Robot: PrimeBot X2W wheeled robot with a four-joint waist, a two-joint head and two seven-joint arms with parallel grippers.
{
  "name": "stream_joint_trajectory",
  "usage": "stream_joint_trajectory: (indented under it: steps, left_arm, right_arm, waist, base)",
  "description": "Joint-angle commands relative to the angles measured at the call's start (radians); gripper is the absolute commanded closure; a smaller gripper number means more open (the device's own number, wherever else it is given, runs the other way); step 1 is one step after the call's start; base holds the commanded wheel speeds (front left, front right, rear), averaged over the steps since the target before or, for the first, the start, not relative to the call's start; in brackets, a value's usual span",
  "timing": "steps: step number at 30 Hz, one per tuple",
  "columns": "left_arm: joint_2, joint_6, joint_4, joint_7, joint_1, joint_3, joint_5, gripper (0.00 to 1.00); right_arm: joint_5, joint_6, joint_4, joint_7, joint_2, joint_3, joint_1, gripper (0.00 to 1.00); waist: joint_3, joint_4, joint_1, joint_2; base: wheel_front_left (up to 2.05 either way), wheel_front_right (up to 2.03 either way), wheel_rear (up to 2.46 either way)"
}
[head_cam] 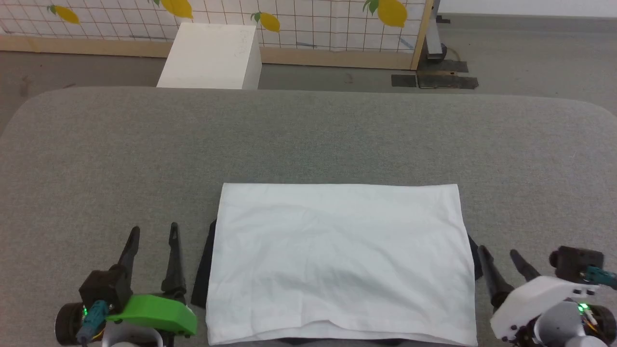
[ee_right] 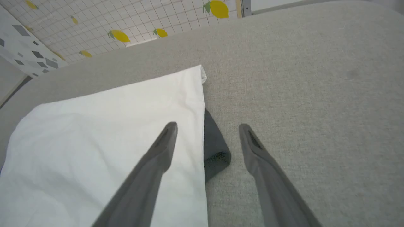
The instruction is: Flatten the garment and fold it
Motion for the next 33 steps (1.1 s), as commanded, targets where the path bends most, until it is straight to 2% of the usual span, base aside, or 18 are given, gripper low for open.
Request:
stream_joint_trajectory:
  steps: [1, 8, 15, 16, 17, 19, 24, 33]
  left_arm:
    - [-0.011, -0.006, 0.002, -0.007, -0.020, 0.002, 0.022, 0.00]
    - [-0.056, -0.024, 0.010, -0.007, -0.053, 0.026, 0.065, 0.00]
    - [-0.078, -0.060, 0.038, -0.008, -0.059, 0.049, 0.081, 0.00]
    - [-0.083, -0.064, 0.041, -0.008, -0.058, 0.051, 0.084, 0.00]
    - [-0.087, -0.066, 0.043, -0.008, -0.056, 0.053, 0.086, 0.00]
    - [-0.092, -0.072, 0.047, -0.008, -0.054, 0.060, 0.089, 0.00]
    - [-0.103, -0.083, 0.054, -0.008, -0.050, 0.073, 0.096, 0.00]
    - [-0.119, -0.100, 0.057, -0.008, -0.051, 0.094, 0.108, 0.00]
  right_arm:
    - [0.008, -0.001, 0.042, -0.004, 0.000, 0.006, -0.031, 0.00]
    - [0.008, -0.001, 0.302, 0.037, 0.000, 0.017, -0.169, 0.00]
    - [-0.017, -0.001, 0.444, 0.170, 0.000, 0.054, -0.229, 0.00]
    - [-0.004, -0.001, 0.451, 0.192, 0.000, 0.066, -0.229, 0.24]
    - [0.003, -0.001, 0.453, 0.208, 0.000, 0.080, -0.228, 0.53]
    - [0.014, -0.001, 0.442, 0.210, 0.000, 0.089, -0.225, 1.00]
    - [-0.008, -0.001, 0.382, 0.174, 0.000, 0.051, -0.211, 1.00]
    - [-0.202, -0.001, 0.207, 0.153, 0.000, -0.197, -0.155, 1.00]
  waist:
    - [0.001, 0.000, 0.0001, 0.0103]
    - [0.016, 0.011, 0.0001, 0.0103]
    - [0.021, 0.020, 0.0001, 0.0103]
    - [0.020, 0.021, 0.0001, 0.0103]
    - [0.020, 0.022, 0.0001, 0.0103]
    - [0.020, 0.023, 0.0001, 0.0103]
    - [0.016, 0.020, 0.0001, 0.0103]
    - [0.020, 0.014, 0.0001, 0.0103]
  base:
    - [0.00, 0.00, 0.00]
    - [0.00, 0.00, 0.00]
    - [0.00, 0.00, 0.00]
    - [0.00, 0.00, 0.00]
    - [0.00, 0.00, 0.00]
    - [0.00, 0.00, 0.00]
    - [0.00, 0.00, 0.00]
    - [0.00, 0.00, 0.00]
